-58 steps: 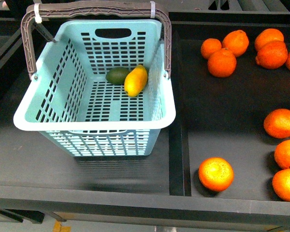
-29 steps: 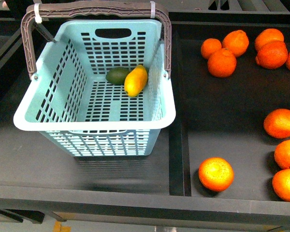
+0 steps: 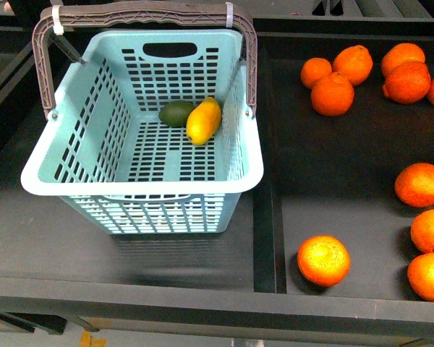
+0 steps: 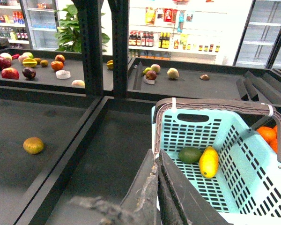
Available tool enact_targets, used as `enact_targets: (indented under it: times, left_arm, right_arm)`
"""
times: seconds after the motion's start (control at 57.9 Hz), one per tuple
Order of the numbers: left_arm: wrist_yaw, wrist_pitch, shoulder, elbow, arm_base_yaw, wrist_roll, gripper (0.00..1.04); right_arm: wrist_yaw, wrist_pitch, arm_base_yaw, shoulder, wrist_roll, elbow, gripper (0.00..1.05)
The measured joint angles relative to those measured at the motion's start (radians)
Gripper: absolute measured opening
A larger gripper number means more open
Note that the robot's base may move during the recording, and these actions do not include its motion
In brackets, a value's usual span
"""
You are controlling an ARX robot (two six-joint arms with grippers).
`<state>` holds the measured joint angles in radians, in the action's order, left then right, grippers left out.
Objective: Pick mango and avocado into basket
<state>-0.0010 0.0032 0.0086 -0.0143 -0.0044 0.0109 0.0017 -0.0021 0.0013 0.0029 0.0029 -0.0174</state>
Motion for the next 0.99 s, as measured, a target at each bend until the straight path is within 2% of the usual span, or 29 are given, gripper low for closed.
enact_targets:
  times: [0.121,0.605,0.674,0.985]
  left_arm:
    - [0.0,-0.002,-0.002,0.0,0.0,0.0,0.03]
    - [0.0,-0.002,-0.002,0.0,0.0,0.0,0.98]
    - [0.0,-0.002,-0.002,0.0,0.0,-0.001,0.95]
    - [0.0,-0.002,-0.002,0.0,0.0,-0.001,0.96]
  right_arm:
    - [0.0,0.0,0.0,0.0,0.0,0.0,0.96]
    - [0.0,0.0,0.0,0.0,0.0,0.0,0.96]
    - [0.0,0.0,0.0,0.0,0.0,0.0,0.96]
    - [0.0,0.0,0.0,0.0,0.0,0.0,0.96]
